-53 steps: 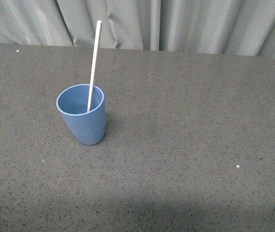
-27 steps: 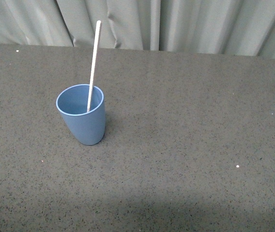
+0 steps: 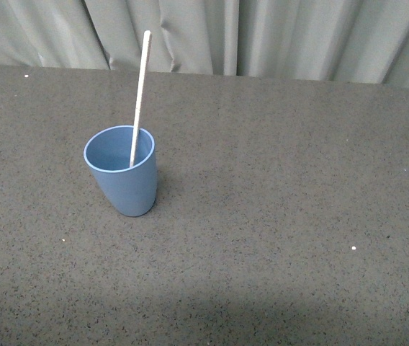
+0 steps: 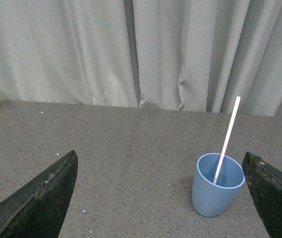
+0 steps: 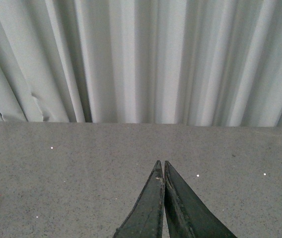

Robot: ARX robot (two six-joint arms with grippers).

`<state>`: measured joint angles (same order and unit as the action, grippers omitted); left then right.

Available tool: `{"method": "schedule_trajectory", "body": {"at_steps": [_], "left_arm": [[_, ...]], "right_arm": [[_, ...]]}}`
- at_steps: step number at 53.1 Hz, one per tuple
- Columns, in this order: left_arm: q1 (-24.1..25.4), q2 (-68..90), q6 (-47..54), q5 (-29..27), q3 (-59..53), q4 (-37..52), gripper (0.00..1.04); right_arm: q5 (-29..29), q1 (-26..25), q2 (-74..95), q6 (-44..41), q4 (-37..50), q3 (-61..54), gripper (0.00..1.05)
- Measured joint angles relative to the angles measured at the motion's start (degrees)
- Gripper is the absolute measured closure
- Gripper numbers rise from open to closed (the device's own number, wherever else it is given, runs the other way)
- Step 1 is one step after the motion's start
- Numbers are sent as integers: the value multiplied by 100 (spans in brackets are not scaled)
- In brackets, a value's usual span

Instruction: Transfer chopsticks to blue cup

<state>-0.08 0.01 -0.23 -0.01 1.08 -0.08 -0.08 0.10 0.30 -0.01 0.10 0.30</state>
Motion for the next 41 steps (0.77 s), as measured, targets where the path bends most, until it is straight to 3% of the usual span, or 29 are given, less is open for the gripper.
{"method": "schedule_trajectory", "body": {"at_steps": [29,41], "left_arm": [[0,0,2,0,0,0,7],[0,0,0,0,0,0,7]], "right_arm": [[0,0,-4,-2,-2,0,10],[0,0,-4,0,0,0,9]]}}
